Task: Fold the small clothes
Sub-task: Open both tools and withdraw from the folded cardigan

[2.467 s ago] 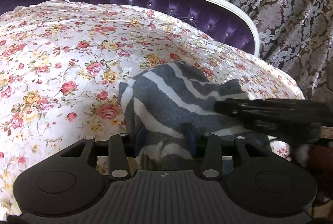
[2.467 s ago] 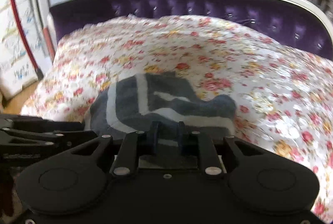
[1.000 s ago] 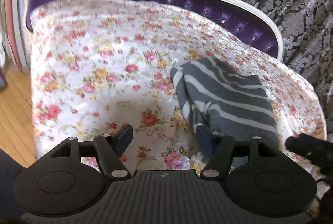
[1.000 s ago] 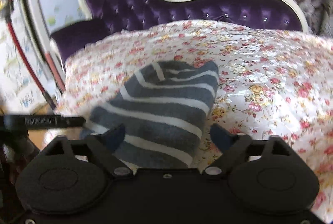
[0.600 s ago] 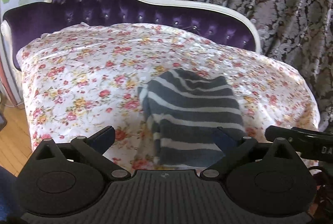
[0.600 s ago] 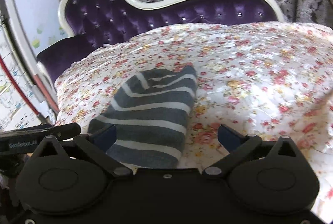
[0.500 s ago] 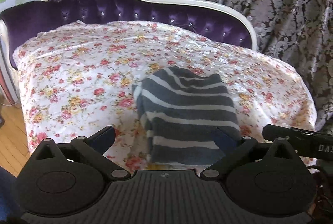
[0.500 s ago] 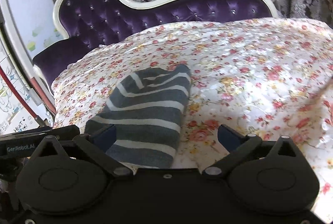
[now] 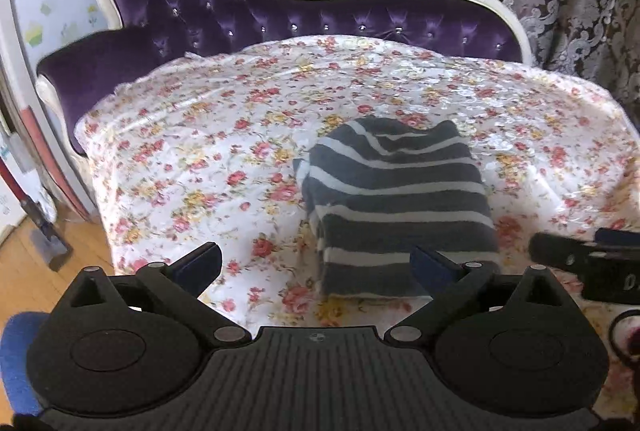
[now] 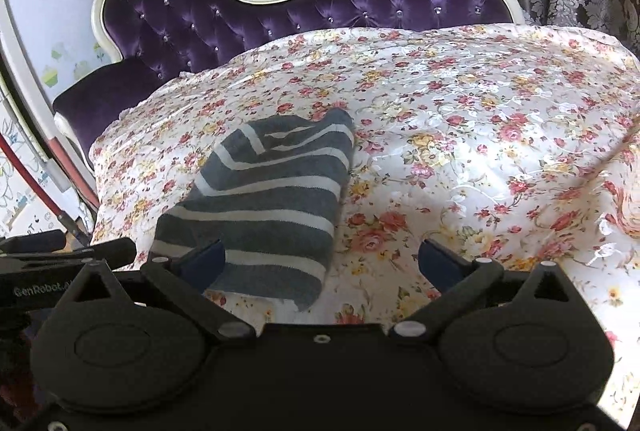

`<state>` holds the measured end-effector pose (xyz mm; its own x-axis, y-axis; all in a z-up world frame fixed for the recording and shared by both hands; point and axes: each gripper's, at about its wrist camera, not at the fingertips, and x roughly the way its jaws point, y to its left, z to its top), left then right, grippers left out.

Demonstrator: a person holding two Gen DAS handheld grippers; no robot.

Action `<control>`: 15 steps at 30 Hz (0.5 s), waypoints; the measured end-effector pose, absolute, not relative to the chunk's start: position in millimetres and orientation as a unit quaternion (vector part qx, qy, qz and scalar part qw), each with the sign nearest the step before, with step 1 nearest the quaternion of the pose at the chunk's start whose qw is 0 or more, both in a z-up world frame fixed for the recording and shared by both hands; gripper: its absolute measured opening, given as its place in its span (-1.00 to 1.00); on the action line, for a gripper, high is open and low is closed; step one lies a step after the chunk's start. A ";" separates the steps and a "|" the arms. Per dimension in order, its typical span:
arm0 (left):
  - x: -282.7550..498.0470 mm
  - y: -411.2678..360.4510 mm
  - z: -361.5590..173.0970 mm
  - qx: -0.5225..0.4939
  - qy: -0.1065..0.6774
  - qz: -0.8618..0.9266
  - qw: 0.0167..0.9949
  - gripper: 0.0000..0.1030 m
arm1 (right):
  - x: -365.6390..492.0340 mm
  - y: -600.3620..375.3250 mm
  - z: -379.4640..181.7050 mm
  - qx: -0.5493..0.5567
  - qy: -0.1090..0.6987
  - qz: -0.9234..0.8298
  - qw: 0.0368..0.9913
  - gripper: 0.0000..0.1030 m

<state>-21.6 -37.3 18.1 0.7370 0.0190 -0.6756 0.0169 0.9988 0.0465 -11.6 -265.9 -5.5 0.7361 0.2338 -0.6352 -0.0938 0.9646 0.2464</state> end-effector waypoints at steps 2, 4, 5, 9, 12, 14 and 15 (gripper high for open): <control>-21.9 -35.8 18.4 0.017 0.366 -0.005 0.930 0.97 | -12.5 -264.0 -4.7 0.094 0.354 0.085 0.927 0.99; -22.6 -37.2 17.9 0.020 0.369 -0.002 0.929 0.97 | -15.2 -262.9 -3.3 0.090 0.351 0.080 0.928 0.99; -22.8 -37.5 17.4 0.022 0.370 -0.001 0.929 0.97 | -16.7 -262.6 -2.5 0.091 0.349 0.079 0.929 0.99; -23.0 -37.1 14.5 0.018 0.380 0.001 0.925 0.97 | -18.1 -262.4 0.4 0.094 0.348 0.075 0.930 0.99; -22.5 -35.0 12.0 0.012 0.387 0.003 0.922 0.97 | -17.5 -259.7 0.7 0.083 0.352 0.066 0.930 0.99; -22.1 -33.9 10.7 0.009 0.390 0.002 0.921 0.97 | -17.0 -257.6 0.0 0.076 0.356 0.062 0.929 0.99; -22.1 -33.3 10.3 0.008 0.392 0.001 0.920 0.97 | -16.6 -257.1 -0.6 0.076 0.357 0.064 0.929 0.99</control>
